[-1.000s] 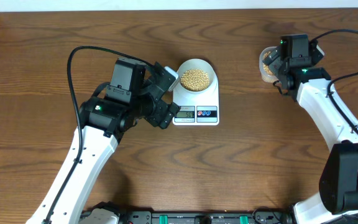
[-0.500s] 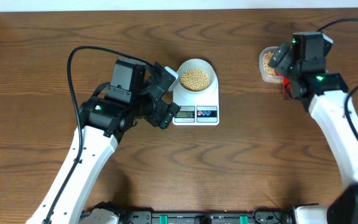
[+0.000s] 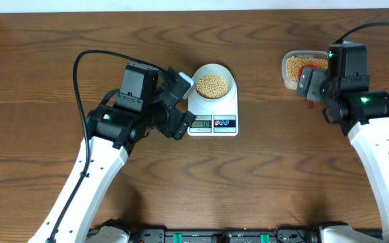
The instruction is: Scoop item into bowl and weigh 50g on scale
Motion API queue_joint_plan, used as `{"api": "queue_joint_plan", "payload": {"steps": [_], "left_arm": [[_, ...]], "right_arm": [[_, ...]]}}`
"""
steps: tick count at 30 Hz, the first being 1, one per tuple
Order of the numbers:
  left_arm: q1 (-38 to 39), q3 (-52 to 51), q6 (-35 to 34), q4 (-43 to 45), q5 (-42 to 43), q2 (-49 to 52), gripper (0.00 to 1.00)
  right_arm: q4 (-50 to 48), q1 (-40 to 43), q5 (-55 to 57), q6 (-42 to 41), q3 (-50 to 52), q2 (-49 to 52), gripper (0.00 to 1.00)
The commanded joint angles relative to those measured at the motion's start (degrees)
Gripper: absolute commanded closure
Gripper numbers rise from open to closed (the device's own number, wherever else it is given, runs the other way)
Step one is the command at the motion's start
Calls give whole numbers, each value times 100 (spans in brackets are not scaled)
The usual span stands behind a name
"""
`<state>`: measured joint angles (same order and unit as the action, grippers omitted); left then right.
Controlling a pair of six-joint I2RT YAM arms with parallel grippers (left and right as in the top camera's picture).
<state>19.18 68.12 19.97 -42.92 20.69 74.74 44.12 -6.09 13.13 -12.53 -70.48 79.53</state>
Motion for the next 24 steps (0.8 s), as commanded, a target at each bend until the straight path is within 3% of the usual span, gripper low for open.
{"api": "queue_joint_plan", "payload": {"steps": [1, 24], "left_arm": [[-20, -22, 79, 11, 31, -26, 16], [-20, -22, 79, 11, 31, -26, 16]], "right_arm": [[236, -24, -105, 603, -114, -52, 1], [461, -24, -107, 592, -111, -52, 1]]}}
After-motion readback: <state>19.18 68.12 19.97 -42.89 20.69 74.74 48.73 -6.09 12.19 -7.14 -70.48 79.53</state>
